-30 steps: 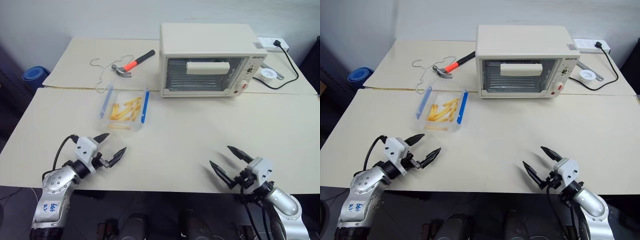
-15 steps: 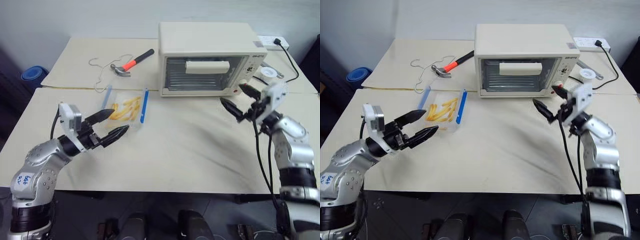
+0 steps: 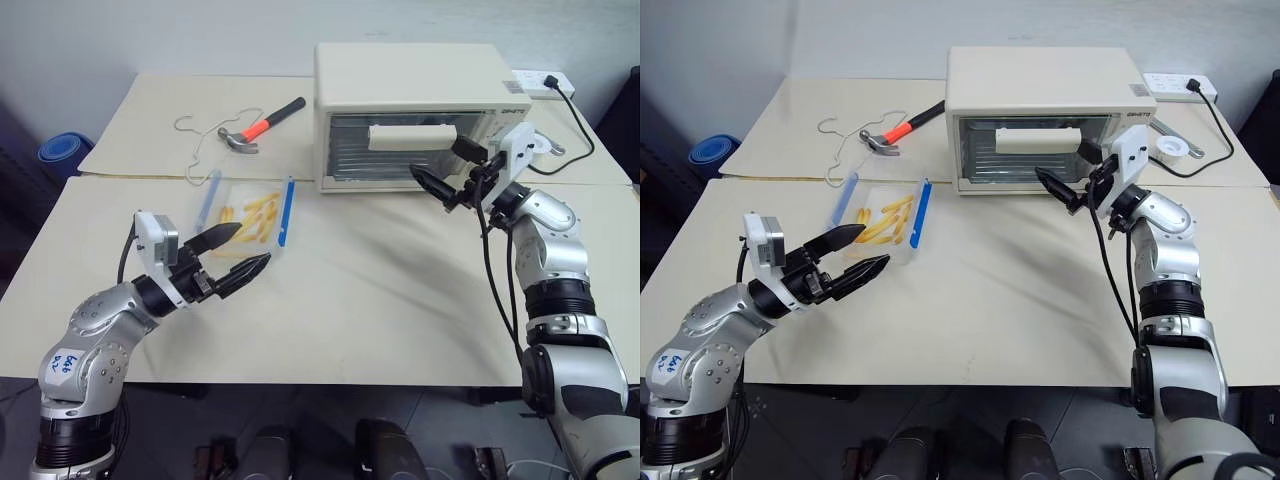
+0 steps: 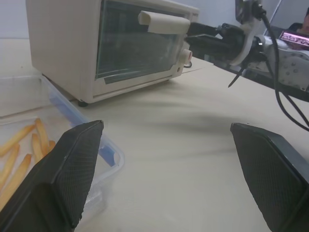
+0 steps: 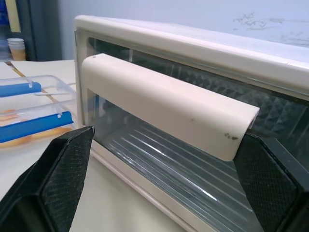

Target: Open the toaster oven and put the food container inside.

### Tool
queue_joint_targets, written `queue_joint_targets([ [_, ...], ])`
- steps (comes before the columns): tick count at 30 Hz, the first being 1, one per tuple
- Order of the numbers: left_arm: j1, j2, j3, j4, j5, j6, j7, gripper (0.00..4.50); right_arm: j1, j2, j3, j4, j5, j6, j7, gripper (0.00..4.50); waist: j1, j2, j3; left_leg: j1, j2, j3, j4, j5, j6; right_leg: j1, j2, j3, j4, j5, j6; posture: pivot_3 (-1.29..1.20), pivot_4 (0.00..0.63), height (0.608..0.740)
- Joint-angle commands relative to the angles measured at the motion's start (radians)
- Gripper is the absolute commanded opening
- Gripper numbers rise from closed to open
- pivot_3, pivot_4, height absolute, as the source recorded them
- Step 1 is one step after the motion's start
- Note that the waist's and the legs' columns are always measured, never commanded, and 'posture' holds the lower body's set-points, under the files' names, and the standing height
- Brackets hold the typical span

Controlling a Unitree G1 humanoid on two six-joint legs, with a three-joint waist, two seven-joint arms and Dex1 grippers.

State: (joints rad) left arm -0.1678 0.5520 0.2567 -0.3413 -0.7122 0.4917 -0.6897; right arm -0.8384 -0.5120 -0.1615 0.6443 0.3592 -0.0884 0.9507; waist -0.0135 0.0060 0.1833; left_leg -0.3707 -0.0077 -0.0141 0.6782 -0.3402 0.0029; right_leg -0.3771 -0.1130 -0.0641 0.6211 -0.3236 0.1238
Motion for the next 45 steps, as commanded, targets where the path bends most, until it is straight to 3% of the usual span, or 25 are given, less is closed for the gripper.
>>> queue_joint_targets([
  [1,-0.02,-0.007,0.001,-0.02,0.007,-0.024,0.007,4.5,0.034,-0.002,-0.003,-0.103,0.033,-0.023,0.075,4.46,-0.002,0.0,0.0,0.0,0.0,0.0,0.0,0.0,0.0,0.0,0.0,0.0,0.0,0.0,0.0,0.0,0.15,0.74],
  [3,-0.052,-0.012,-0.009,0.001,0.01,-0.021,0.009,4.5,0.073,-0.017,0.01,-0.143,0.025,-0.015,0.107,4.46,-0.007,0.0,0.0,0.0,0.0,0.0,0.0,0.0,0.0,0.0,0.0,0.0,0.0,0.0,0.0,0.0,0.15,0.74],
  [6,-0.117,-0.017,-0.022,0.053,0.021,-0.028,0.003,3.9,0.114,-0.034,0.022,-0.175,0.002,-0.019,0.124,4.5,-0.011,0.001,0.0,0.0,0.0,0.0,0.0,0.0,0.0,0.0,0.001,-0.001,0.001,0.0,0.0,0.0,0.15,0.74],
  [11,-0.424,-0.04,-0.159,0.335,0.189,-0.06,0.014,2.34,0.156,-0.04,0.024,-0.22,-0.013,-0.027,0.107,4.5,-0.011,0.001,0.001,0.0,0.0,0.001,0.002,0.0,-0.001,0.0,0.002,-0.003,0.002,0.0,0.0,0.0,0.15,0.74],
  [15,-0.672,-0.137,-0.221,0.598,0.288,-0.153,0.021,1.29,0.183,-0.036,0.028,-0.24,-0.029,-0.044,0.094,4.5,-0.009,0.001,0.001,0.0,-0.001,0.001,0.002,0.0,-0.001,0.0,0.002,-0.004,0.001,0.0,0.001,0.0,0.15,0.74],
  [19,-0.825,-0.214,-0.255,0.825,0.378,-0.258,0.024,0.07,0.225,-0.04,0.028,-0.271,-0.035,-0.059,0.082,4.5,-0.016,0.001,0.001,0.0,-0.001,0.002,-0.001,0.001,-0.001,-0.002,0.002,-0.004,0.001,0.0,0.001,0.0,0.15,0.74],
  [25,-0.892,-0.293,-0.298,0.981,0.466,-0.366,-0.006,0.01,0.399,-0.069,-0.003,-0.4,-0.042,-0.068,0.037,4.5,-0.01,-0.001,0.002,-0.002,-0.006,0.003,-0.003,0.001,-0.001,-0.006,0.0,-0.005,0.003,0.0,0.001,0.0,0.15,0.74],
  [30,-0.786,-0.29,-0.4,0.87,0.527,-0.336,-0.114,0.01,0.683,-0.088,-0.094,-0.602,0.008,-0.02,-0.019,4.5,0.012,-0.001,0.002,-0.003,-0.007,0.003,0.0,0.001,-0.001,-0.006,-0.001,-0.004,0.005,0.0,0.001,0.0,0.15,0.74],
  [35,-0.692,-0.29,-0.47,0.763,0.606,-0.285,-0.08,0.01,0.95,-0.092,-0.214,-0.754,0.052,0.011,-0.058,4.5,0.03,-0.001,0.002,-0.003,-0.008,0.003,0.002,0.002,0.0,-0.005,-0.001,-0.003,0.004,0.001,0.002,0.0,0.15,0.74],
  [40,-0.64,-0.306,-0.492,0.727,0.667,-0.263,-0.013,0.01,1.053,-0.095,-0.299,-0.821,0.074,0.017,-0.089,4.5,0.036,-0.001,0.002,0.001,-0.007,0.003,0.003,0.002,0.001,0.001,-0.001,0.0,0.001,0.001,0.003,0.0,0.15,0.74],
  [44,-0.581,-0.314,-0.452,0.629,0.61,-0.234,-0.032,0.01,1.08,-0.084,-0.345,-0.851,0.131,0.015,-0.078,4.5,0.036,-0.001,0.002,0.002,-0.005,0.003,0.001,0.002,0.001,0.0,0.0,0.0,0.002,0.001,0.003,0.0,0.15,0.74],
  [45,-0.549,-0.304,-0.414,0.555,0.55,-0.201,-0.055,0.19,1.096,-0.092,-0.342,-0.871,0.16,0.038,-0.051,4.5,0.037,-0.001,0.002,0.001,-0.004,0.003,0.001,0.002,0.001,0.0,0.0,0.0,0.002,0.001,0.003,0.0,0.15,0.74],
])
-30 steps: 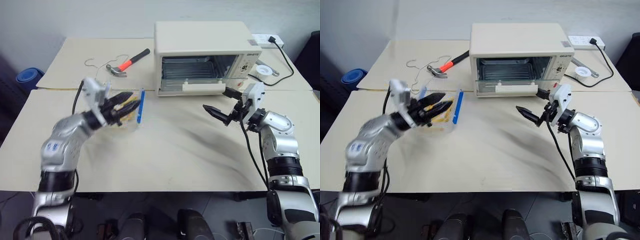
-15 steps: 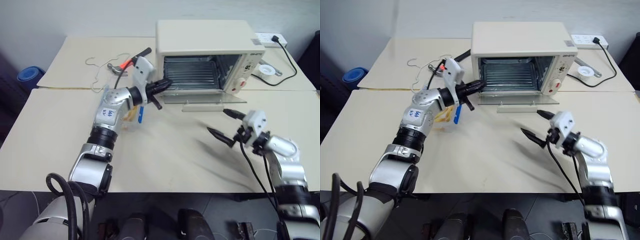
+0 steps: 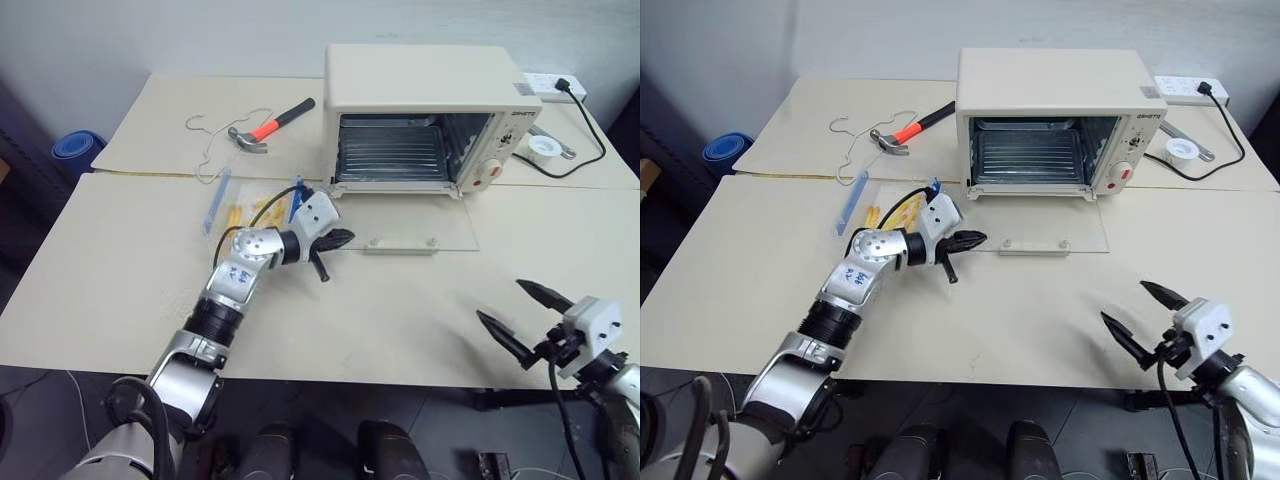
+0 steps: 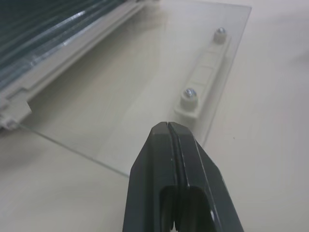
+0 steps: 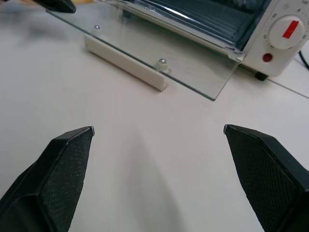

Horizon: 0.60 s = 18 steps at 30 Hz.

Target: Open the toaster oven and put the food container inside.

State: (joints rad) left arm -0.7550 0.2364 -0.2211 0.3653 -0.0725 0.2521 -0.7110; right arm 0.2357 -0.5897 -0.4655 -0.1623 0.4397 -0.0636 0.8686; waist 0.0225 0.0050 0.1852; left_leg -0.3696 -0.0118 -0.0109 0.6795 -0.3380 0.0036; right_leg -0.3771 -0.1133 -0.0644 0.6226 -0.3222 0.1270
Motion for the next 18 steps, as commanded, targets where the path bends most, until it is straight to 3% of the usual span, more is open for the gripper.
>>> queue_joint_targets([
  [1,0.062,0.018,0.091,-0.205,-0.131,0.065,-0.049,0.39,0.034,-0.022,-0.035,-0.077,0.1,0.03,0.051,4.5,0.001,0.0,0.0,0.0,0.0,0.0,0.0,0.0,0.0,0.0,0.0,0.0,0.0,0.0,0.0,0.0,0.15,0.74],
  [3,0.139,0.067,0.167,-0.345,-0.216,0.117,-0.077,0.92,0.018,-0.018,-0.02,-0.102,0.199,0.065,0.112,4.5,-0.002,0.0,0.0,0.0,0.001,-0.001,0.0,0.0,0.0,0.0,0.0,0.0,0.0,0.0,0.0,0.0,0.15,0.74],
  [6,0.263,0.153,0.273,-0.512,-0.323,0.189,-0.101,1.84,-0.021,-0.015,0.01,-0.099,0.207,0.035,0.166,4.5,-0.013,0.001,0.0,0.001,0.003,-0.001,0.0,0.0,-0.001,0.001,0.001,0.001,0.0,0.0,0.0,0.0,0.15,0.74],
  [9,0.521,0.272,0.499,-0.68,-0.44,0.3,-0.091,2.8,-0.091,0.002,0.062,-0.082,0.182,-0.034,0.22,4.5,-0.028,0.003,-0.001,0.002,0.004,-0.002,-0.001,-0.001,-0.001,0.002,0.0,0.003,-0.001,0.0,-0.001,0.0,0.15,0.74],
  [14,0.83,0.29,0.752,-0.805,-0.51,0.333,-0.012,4.3,-0.168,0.024,0.115,-0.056,0.166,-0.083,0.241,4.5,-0.012,0.002,0.0,0.001,0.004,-0.007,0.0,-0.001,-0.002,0.002,-0.002,0.007,-0.002,-0.001,-0.002,0.0,0.15,0.74],
  [16,0.977,0.256,0.868,-0.818,-0.519,0.326,0.022,4.45,-0.208,0.039,0.147,-0.052,0.155,-0.093,0.23,4.5,-0.007,0.002,0.0,0.001,0.004,-0.007,0.001,-0.003,-0.001,0.003,-0.003,0.009,-0.006,-0.001,-0.002,0.0,0.15,0.74],
  [18,1.054,0.234,0.907,-0.834,-0.519,0.305,0.04,4.45,-0.236,0.046,0.172,-0.048,0.149,-0.092,0.226,4.5,-0.006,0.002,0.0,0.001,0.004,-0.006,0.001,-0.004,-0.001,0.003,-0.003,0.01,-0.008,-0.001,-0.002,0.0,0.15,0.74],
])
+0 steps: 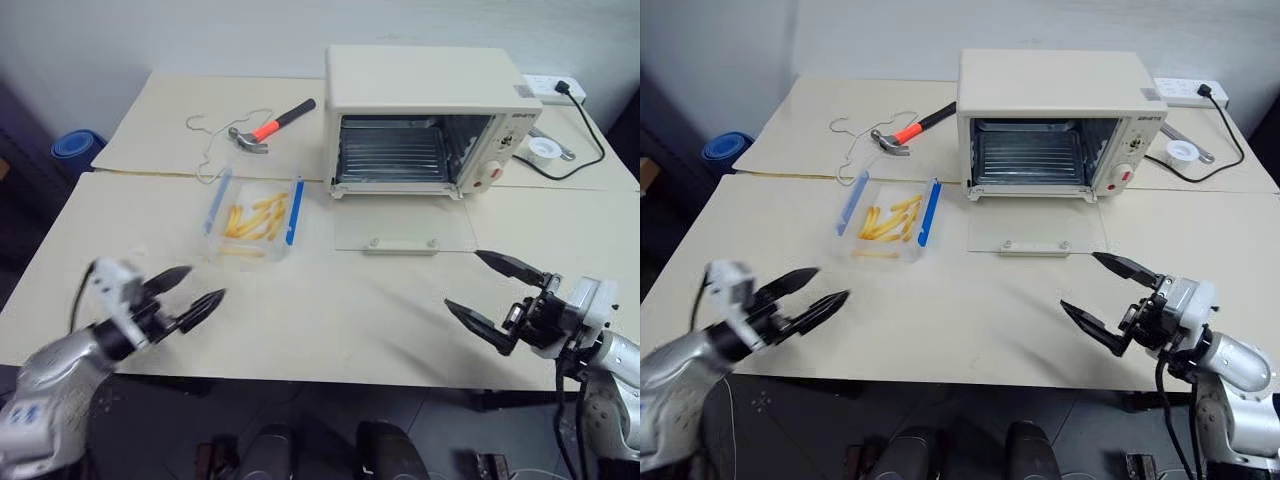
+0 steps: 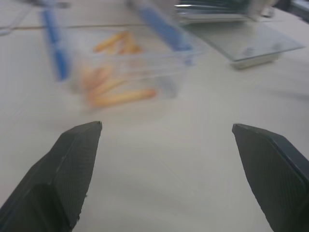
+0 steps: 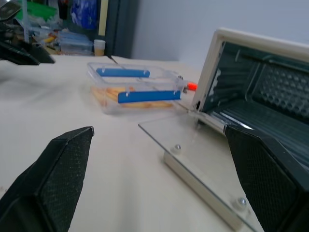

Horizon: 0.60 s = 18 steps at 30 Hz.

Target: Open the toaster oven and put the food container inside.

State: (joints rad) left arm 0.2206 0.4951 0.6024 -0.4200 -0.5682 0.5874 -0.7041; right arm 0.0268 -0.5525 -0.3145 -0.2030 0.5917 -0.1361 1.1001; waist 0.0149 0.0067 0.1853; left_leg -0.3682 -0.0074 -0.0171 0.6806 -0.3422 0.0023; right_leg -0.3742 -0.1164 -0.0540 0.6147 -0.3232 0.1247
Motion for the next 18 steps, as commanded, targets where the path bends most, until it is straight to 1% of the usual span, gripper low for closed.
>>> queue_joint_targets([
  [1,0.088,-0.035,0.086,-0.071,-0.047,-0.014,0.052,4.45,-0.042,0.01,0.035,-0.007,-0.009,-0.014,-0.008,4.5,0.007,0.0,0.0,0.0,0.0,0.0,0.0,0.0,0.0,0.0,0.0,0.0,0.0,0.0,0.0,0.0,0.15,0.74],
  [4,0.075,-0.035,0.067,-0.139,-0.11,0.081,0.137,4.45,-0.078,0.005,0.063,-0.004,-0.015,0.01,-0.017,4.5,0.017,-0.001,0.0,-0.001,0.0,-0.001,0.001,0.0,0.0,0.0,0.0,0.0,0.0,0.0,0.0,0.0,0.15,0.74],
  [6,0.01,-0.014,0.045,-0.183,-0.177,0.24,0.263,4.45,-0.107,-0.003,0.078,0.001,-0.016,0.029,-0.022,4.5,0.017,-0.001,0.0,0.0,0.0,-0.001,0.001,0.0,0.0,0.001,0.0,0.002,-0.001,0.0,-0.001,0.0,0.15,0.74],
  [7,-0.03,-0.013,0.042,-0.202,-0.241,0.288,0.304,4.45,-0.119,-0.006,0.084,0.002,-0.018,0.036,-0.024,4.5,0.014,-0.001,0.0,-0.001,0.0,-0.001,0.001,0.0,0.0,0.001,0.0,0.002,0.0,0.0,-0.001,0.0,0.15,0.74],
  [8,-0.084,-0.022,0.05,-0.207,-0.352,0.357,0.391,4.45,-0.133,-0.009,0.09,0.003,-0.019,0.047,-0.027,4.5,0.009,-0.001,0.0,-0.001,0.0,-0.001,0.001,0.0,0.0,0.0,0.0,0.003,0.0,0.0,-0.001,0.0,0.15,0.74],
  [10,-0.197,-0.03,0.052,-0.2,-0.485,0.496,0.576,4.45,-0.159,-0.015,0.104,0.006,-0.022,0.066,-0.027,4.5,0.006,-0.001,0.0,-0.001,0.0,-0.001,0.001,-0.001,0.0,-0.001,0.0,0.003,0.005,0.0,-0.001,0.0,0.15,0.74],
  [13,-0.315,-0.031,0.053,-0.144,-0.611,0.655,0.855,4.45,-0.178,-0.019,0.116,0.011,-0.024,0.08,-0.026,4.5,-0.005,-0.001,0.0,0.0,0.0,-0.001,0.001,-0.001,-0.001,-0.002,0.002,0.003,0.008,0.0,-0.001,0.0,0.15,0.74],
  [14,-0.357,-0.037,0.054,-0.118,-0.657,0.686,0.951,4.45,-0.182,-0.018,0.118,0.012,-0.025,0.084,-0.027,4.5,-0.009,-0.001,0.0,0.0,0.0,-0.001,0.0,-0.001,-0.001,-0.002,0.002,0.003,0.009,0.0,-0.001,0.0,0.15,0.74],
  [15,-0.393,-0.049,0.05,-0.091,-0.728,0.68,1.061,4.45,-0.184,-0.018,0.12,0.011,-0.026,0.086,-0.027,4.5,-0.011,-0.001,0.0,0.0,0.0,-0.001,0.0,-0.001,-0.001,-0.002,0.003,0.003,0.009,0.0,-0.001,0.0,0.15,0.74],
  [18,-0.465,-0.045,-0.019,-0.031,-0.954,0.613,1.324,4.45,-0.184,-0.016,0.122,0.005,-0.025,0.096,-0.028,4.5,-0.013,-0.002,0.0,0.0,0.0,-0.001,0.001,-0.001,-0.001,-0.002,0.003,0.003,0.009,0.0,-0.001,0.0,0.15,0.74],
])
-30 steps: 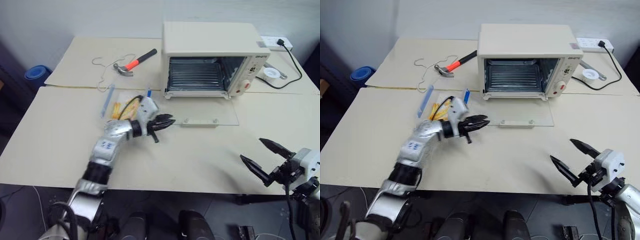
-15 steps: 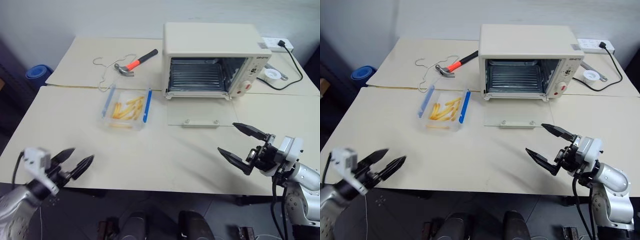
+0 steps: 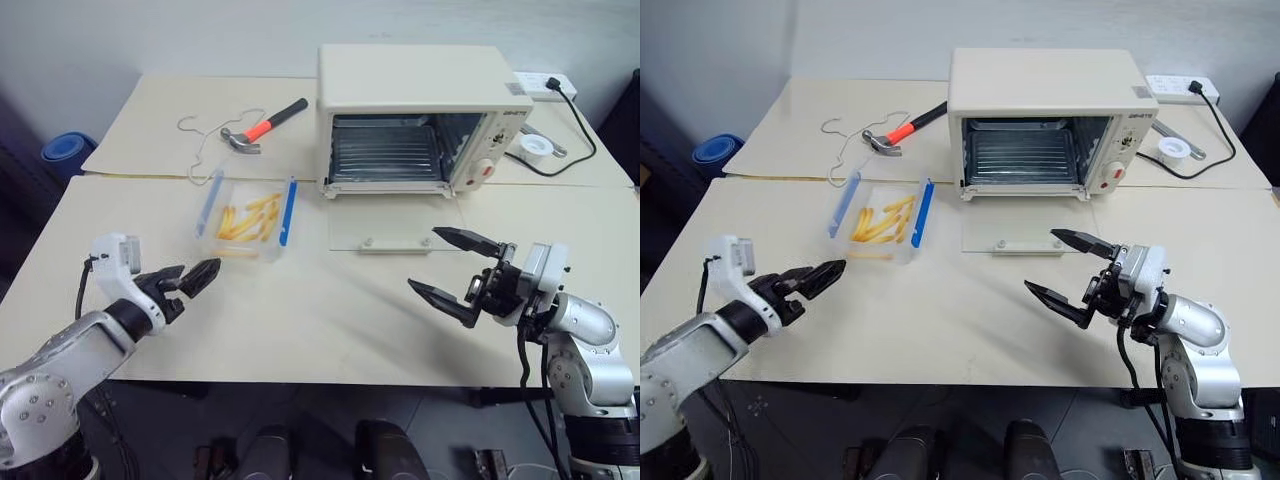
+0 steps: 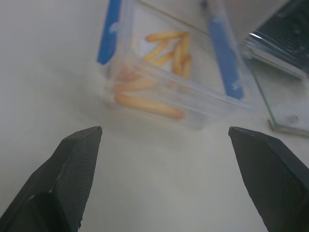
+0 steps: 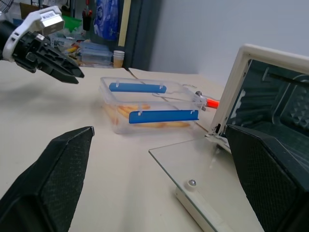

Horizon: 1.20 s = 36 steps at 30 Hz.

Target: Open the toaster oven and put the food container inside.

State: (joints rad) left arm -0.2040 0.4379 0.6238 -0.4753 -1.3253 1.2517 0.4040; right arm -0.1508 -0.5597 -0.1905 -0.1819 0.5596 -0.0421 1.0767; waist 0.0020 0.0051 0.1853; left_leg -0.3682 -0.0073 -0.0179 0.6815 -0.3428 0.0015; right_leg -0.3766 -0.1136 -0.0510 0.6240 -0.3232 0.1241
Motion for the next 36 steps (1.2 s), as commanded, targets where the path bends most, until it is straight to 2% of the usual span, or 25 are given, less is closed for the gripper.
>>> queue_joint_targets([
  [1,-0.057,0.021,-0.075,0.044,-0.265,-0.08,0.296,4.45,-0.007,-0.007,0.0,-0.018,0.006,0.005,-0.006,4.5,0.0,0.0,0.0,0.0,0.0,0.0,0.0,0.0,0.0,0.0,0.0,0.0,0.0,0.0,0.0,0.0,0.15,0.74],
  [4,-0.123,0.016,-0.183,0.095,-0.376,-0.169,0.489,4.45,0.005,-0.005,0.005,-0.033,0.008,0.013,-0.012,4.5,0.002,0.0,0.0,0.0,0.0,0.0,0.0,0.0,0.0,0.0,0.0,0.001,0.0,0.0,0.0,0.0,0.15,0.74],
  [7,-0.157,0.032,-0.253,0.126,-0.411,-0.24,0.599,4.45,0.029,-0.003,0.004,-0.046,0.014,0.012,-0.012,4.5,0.002,0.0,0.0,0.0,-0.001,0.0,0.001,0.0,0.0,0.0,0.001,0.001,0.0,0.0,0.0,0.0,0.15,0.74],
  [12,-0.197,0.038,-0.309,0.199,-0.321,-0.319,0.623,4.45,0.064,0.0,-0.003,-0.053,0.017,-0.008,-0.006,4.5,0.002,0.0,0.0,0.0,-0.002,0.001,0.001,0.0,-0.001,0.0,0.004,0.0,0.0,0.0,0.0,0.0,0.15,0.74],
  [18,-0.287,-0.009,-0.348,0.317,-0.329,-0.364,0.596,4.45,0.116,0.011,-0.023,-0.002,0.021,-0.083,0.038,4.5,0.008,0.0,0.0,0.001,-0.002,0.002,0.001,0.001,-0.001,0.0,0.005,-0.001,0.0,0.0,0.0,0.0,0.15,0.74],
  [23,-0.321,0.02,-0.348,0.388,-0.358,-0.348,0.609,4.45,0.139,0.021,-0.031,0.023,0.019,-0.127,0.046,4.5,0.014,0.0,0.0,0.001,-0.002,0.002,0.001,0.001,-0.001,0.0,0.006,-0.001,-0.001,0.0,0.0,0.0,0.15,0.74],
  [27,-0.349,0.055,-0.343,0.43,-0.365,-0.334,0.608,3.58,0.137,0.03,-0.036,0.05,0.017,-0.159,0.05,4.5,0.015,0.0,0.0,0.001,-0.002,0.002,0.001,0.001,-0.001,0.0,0.006,-0.002,0.0,0.0,0.0,0.0,0.15,0.74],
  [36,-0.466,0.195,-0.347,0.619,-0.235,-0.238,0.428,0.72,0.134,0.045,-0.022,0.059,0.002,-0.177,0.025,4.5,0.015,0.0,0.0,0.001,-0.002,0.003,0.001,0.001,-0.001,-0.001,0.007,-0.004,0.0,0.0,0.001,0.0,0.15,0.74],
])
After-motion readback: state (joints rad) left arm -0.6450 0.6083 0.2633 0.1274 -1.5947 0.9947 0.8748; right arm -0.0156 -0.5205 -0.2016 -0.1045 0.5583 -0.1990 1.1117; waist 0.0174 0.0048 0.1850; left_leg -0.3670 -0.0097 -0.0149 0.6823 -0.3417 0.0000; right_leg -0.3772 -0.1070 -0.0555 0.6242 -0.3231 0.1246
